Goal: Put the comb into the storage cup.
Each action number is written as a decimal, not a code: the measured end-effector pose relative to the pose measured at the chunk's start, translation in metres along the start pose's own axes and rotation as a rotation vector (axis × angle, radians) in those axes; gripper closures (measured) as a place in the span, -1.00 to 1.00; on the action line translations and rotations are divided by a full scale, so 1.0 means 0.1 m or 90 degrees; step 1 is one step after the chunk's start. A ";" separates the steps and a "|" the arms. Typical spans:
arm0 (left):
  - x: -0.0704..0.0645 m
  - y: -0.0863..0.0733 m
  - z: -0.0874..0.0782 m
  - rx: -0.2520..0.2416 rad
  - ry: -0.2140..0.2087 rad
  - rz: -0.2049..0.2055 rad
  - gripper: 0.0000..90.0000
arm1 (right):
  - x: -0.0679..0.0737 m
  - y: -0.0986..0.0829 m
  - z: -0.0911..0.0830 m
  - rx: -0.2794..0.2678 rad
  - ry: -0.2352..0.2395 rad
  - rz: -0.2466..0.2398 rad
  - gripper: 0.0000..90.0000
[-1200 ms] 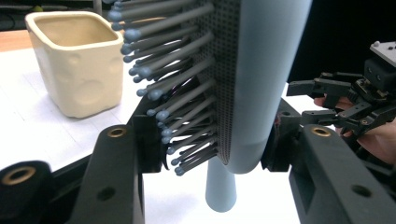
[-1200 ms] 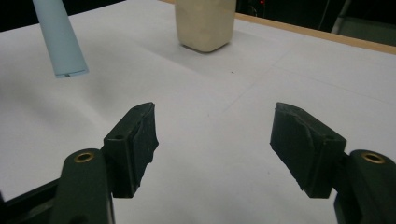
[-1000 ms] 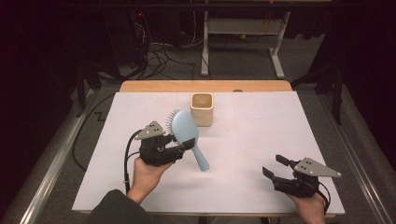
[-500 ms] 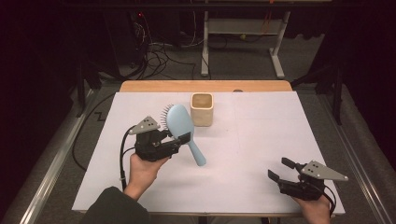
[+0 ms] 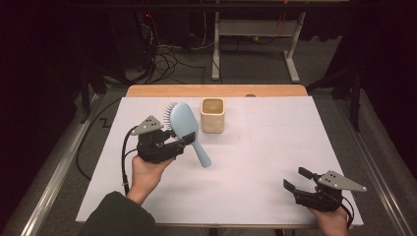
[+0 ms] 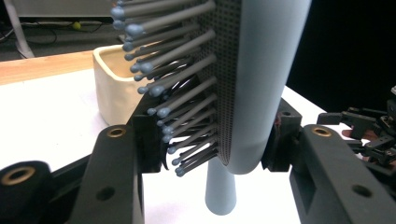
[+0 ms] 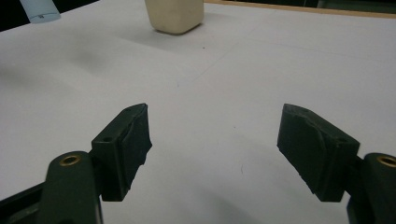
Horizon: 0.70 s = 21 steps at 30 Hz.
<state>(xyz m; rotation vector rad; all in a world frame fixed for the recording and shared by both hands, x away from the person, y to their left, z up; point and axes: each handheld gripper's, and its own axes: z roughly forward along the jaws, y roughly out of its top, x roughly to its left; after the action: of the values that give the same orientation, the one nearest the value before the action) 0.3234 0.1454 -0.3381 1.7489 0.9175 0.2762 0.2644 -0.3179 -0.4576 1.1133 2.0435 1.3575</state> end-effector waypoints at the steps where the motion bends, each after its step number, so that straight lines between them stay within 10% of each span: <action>1: 0.01 0.01 0.00 0.001 0.002 0.000 0.16 | 0.00 0.00 0.00 0.000 0.000 0.002 -0.43; 21: 0.11 0.15 0.00 -0.010 0.018 -0.009 0.16 | -0.05 -0.02 -0.01 0.003 -0.027 0.027 -0.43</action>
<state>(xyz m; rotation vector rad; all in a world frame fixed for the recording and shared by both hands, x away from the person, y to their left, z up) 0.3377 0.1512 -0.3274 1.7274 0.9456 0.2994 0.2657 -0.3228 -0.4590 1.1823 2.0047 1.3392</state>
